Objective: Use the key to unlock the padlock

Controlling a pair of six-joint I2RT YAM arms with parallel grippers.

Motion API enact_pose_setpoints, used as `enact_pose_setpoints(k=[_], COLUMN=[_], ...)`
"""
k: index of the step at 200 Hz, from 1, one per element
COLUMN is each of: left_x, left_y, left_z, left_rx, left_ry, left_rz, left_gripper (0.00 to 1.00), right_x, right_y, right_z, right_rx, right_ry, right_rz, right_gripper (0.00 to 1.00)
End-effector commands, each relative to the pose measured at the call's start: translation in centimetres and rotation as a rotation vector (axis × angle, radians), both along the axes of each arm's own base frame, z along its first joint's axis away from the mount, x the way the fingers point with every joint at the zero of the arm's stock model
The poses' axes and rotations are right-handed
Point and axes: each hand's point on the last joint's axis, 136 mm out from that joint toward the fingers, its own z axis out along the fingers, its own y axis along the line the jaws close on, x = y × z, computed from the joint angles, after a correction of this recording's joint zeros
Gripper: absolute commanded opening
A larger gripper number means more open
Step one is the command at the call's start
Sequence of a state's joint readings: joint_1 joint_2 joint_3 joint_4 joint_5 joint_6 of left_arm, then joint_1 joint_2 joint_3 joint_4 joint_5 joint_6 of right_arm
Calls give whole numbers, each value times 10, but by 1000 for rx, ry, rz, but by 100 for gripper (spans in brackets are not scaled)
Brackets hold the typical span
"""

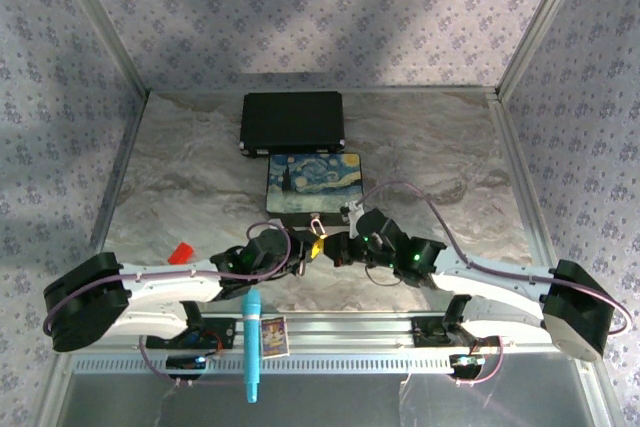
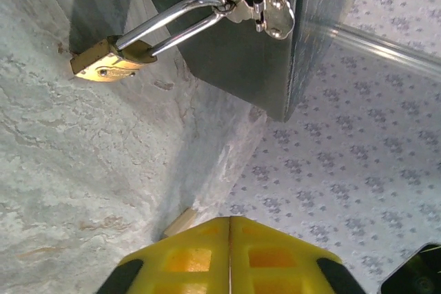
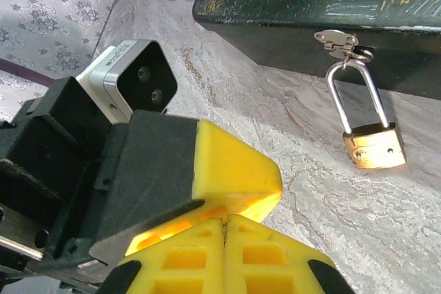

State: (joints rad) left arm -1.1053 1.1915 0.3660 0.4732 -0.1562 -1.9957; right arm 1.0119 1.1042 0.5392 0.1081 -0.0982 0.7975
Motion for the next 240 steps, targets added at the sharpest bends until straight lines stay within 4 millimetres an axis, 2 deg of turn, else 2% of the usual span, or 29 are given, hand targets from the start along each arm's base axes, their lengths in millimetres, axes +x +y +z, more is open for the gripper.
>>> enact_pose_setpoints(k=[1,9,15,20,33,39,47,53,82,114,143,191,240], left_x=[3,4,4,4,8,12,16,18,28,26,21,19,19], left_y=[-4,-3,-4,-3,-3,-2,0,2,2,-2,-8,-4,11], left_z=[3,4,5,6,15,20,26,31,69,109,136,137,145], left_rx=[17,26,37,52,87,116,151,168,133,85,22,14,-11], left_ry=[-12,-21,-28,-38,-102,-145,-199,-242,-478,-652,-742,-747,-764], left_rz=[-12,-16,-23,-28,-39,-45,-48,-51,-43,-64,-86,-81,-31], left_gripper=[0,0,0,0,0,0,0,0,0,0,0,0,0], right_x=[-2,-2,-1,0,3,4,7,8,14,12,12,11,12], right_y=[-2,-3,-5,-7,-11,-12,-14,-14,-15,-10,-1,9,10], right_z=[-3,-3,-4,-4,2,8,16,23,54,78,81,92,82], right_rx=[1,5,9,16,63,98,149,187,365,501,507,563,568], right_ry=[22,25,28,34,32,27,19,18,32,48,55,42,74], right_rz=[4,-2,-12,-25,-50,-59,-66,-65,-35,42,77,129,120], right_gripper=[1,3,9,19,56,70,83,86,83,68,57,34,34])
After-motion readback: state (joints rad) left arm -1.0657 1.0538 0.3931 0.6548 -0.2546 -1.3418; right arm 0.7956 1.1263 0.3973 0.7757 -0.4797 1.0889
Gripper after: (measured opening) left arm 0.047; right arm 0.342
